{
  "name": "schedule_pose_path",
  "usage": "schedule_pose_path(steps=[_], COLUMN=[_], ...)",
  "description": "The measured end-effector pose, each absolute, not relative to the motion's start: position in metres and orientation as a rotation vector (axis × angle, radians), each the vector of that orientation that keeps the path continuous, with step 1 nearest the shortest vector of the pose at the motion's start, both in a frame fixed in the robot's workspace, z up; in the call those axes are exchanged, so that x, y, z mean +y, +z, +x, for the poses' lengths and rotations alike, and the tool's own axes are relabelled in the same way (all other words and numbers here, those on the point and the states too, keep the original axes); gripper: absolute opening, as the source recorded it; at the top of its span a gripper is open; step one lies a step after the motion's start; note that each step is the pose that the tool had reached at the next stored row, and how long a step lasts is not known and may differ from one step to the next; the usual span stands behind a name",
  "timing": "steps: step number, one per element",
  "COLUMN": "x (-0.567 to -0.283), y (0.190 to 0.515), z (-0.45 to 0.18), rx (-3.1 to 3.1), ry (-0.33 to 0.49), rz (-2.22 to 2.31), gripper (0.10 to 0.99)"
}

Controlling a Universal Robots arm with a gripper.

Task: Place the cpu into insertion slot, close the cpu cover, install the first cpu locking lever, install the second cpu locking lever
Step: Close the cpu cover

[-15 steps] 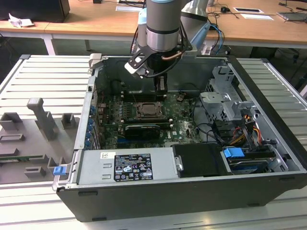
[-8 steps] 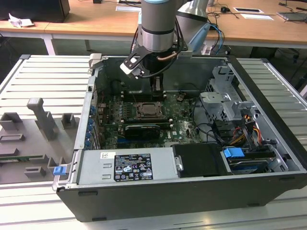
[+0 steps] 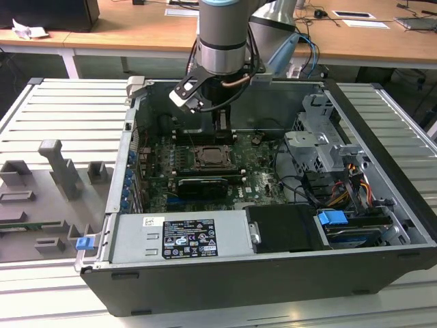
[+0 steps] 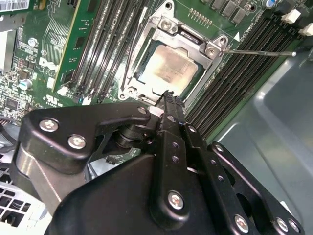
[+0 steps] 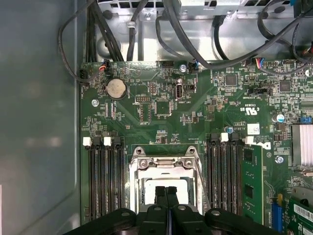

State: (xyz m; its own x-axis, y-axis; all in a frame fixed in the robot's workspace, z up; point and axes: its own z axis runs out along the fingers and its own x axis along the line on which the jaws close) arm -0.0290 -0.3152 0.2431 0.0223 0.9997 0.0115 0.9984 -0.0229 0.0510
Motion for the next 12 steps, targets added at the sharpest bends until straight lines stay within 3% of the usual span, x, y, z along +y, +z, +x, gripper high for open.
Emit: schedule_pose_path(steps=[12], x=[-0.3149], y=[0.2336], z=[-0.0373], rx=[2.225], ry=[0.066], rz=[2.177], gripper=[0.106])
